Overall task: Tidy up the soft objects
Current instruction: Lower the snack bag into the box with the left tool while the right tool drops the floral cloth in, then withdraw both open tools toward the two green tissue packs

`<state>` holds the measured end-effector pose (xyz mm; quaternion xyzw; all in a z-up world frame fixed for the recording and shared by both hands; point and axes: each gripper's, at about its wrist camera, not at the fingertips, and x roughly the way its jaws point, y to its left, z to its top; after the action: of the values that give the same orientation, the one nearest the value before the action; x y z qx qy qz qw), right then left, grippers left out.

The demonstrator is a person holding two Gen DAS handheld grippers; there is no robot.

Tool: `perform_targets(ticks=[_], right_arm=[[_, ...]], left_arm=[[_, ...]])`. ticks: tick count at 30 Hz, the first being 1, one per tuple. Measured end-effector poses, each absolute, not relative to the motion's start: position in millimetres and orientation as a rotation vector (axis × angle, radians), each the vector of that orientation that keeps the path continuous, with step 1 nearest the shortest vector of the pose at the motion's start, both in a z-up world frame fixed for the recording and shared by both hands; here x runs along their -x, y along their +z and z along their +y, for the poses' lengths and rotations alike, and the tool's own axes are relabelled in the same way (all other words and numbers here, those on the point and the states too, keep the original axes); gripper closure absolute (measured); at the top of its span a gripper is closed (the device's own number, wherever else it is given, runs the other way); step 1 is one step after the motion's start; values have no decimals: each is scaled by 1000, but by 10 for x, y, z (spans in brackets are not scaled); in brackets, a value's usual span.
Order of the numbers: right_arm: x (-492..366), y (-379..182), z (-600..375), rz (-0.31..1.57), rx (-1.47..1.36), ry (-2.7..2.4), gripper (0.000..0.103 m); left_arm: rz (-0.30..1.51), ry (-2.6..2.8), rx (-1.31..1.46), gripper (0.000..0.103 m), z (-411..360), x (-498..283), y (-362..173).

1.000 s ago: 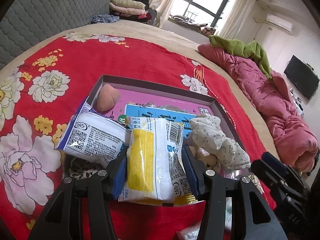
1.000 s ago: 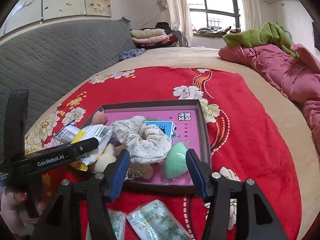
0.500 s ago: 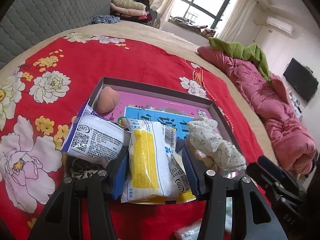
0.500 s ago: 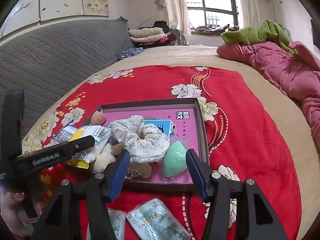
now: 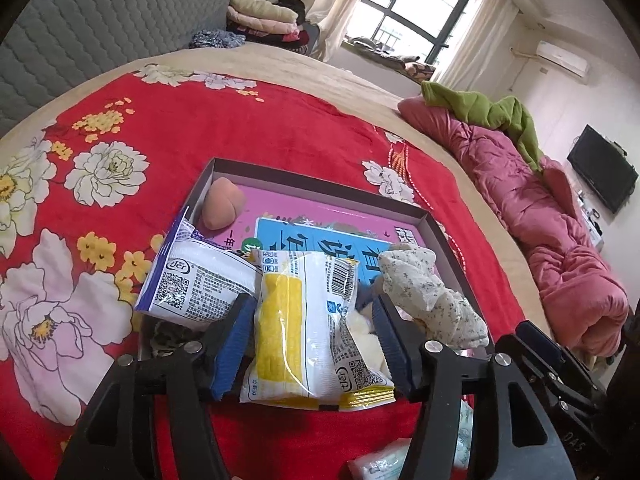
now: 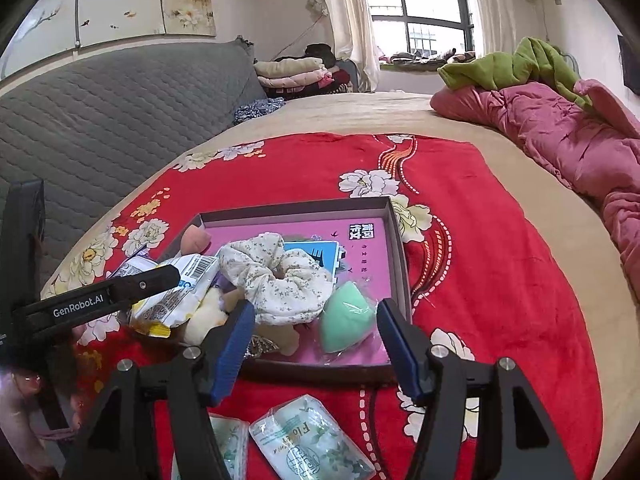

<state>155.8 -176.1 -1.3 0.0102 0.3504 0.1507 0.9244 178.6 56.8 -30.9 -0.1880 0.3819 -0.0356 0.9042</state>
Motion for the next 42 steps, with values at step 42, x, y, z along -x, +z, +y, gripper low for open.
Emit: perform_targets(ticks=[42], right_arm=[[-1065,172,-1956,711,53,376,32]], left_arm=[[794,-133,285,26,89,-1009,172]])
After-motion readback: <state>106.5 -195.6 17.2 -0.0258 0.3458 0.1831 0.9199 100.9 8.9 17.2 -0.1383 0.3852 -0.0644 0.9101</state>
